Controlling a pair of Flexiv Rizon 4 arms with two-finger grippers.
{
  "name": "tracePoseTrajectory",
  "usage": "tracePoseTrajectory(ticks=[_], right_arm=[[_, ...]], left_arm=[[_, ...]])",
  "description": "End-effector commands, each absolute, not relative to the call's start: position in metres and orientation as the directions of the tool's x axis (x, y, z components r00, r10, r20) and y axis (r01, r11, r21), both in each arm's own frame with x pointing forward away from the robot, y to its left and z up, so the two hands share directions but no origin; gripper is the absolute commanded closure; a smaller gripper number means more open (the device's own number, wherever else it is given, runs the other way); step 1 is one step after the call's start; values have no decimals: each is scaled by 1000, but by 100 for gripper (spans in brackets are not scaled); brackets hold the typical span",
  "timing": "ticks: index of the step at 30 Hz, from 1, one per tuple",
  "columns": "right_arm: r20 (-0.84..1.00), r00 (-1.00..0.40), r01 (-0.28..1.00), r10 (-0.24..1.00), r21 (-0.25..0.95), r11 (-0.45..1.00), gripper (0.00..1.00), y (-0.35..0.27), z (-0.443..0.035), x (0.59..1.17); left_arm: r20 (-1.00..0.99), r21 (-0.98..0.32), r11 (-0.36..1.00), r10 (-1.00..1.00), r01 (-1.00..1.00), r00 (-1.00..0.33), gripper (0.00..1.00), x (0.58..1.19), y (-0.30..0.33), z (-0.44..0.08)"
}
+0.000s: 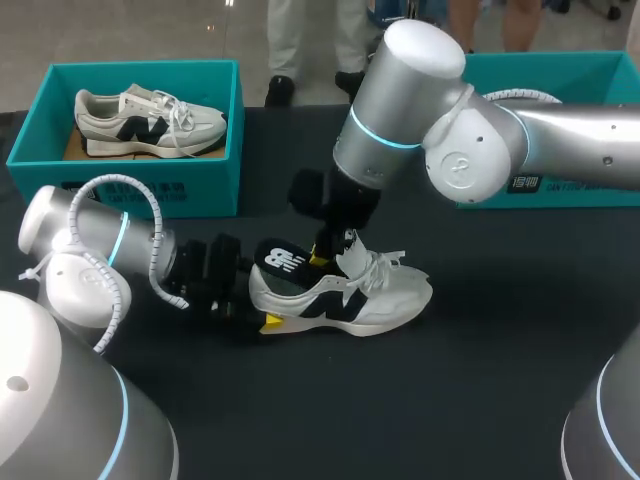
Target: Take the shoe out of the shoebox, open the shoe tongue, remove and reinsert the insole, then place the shoe into the shoebox
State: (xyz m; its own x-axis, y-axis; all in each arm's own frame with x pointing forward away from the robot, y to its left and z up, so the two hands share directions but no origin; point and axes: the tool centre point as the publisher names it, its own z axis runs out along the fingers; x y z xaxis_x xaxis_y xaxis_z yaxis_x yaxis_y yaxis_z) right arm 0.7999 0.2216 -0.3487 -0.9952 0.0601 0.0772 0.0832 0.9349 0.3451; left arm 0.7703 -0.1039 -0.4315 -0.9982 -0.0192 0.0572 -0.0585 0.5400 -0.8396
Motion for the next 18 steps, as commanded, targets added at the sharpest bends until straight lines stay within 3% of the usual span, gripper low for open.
tracePoseTrajectory(ticks=[1,9,11,18], right_arm=[[74,-996,65,42,352,934,100,225,-347,800],[78,-997,27,-2,374,927,100,236,-343,802],[94,-995,19,-20,389,921,93,238,-344,802],[125,-992,17,-36,399,917,92,239,-346,803]], left_arm=[[56,-837,544,-21,-59,-998,100,771,-108,-440],[56,-837,544,-21,-59,-998,100,771,-108,-440],[56,-837,544,-21,-59,-998,100,771,-108,-440],[56,-837,544,-21,-59,-998,100,771,-108,-440]])
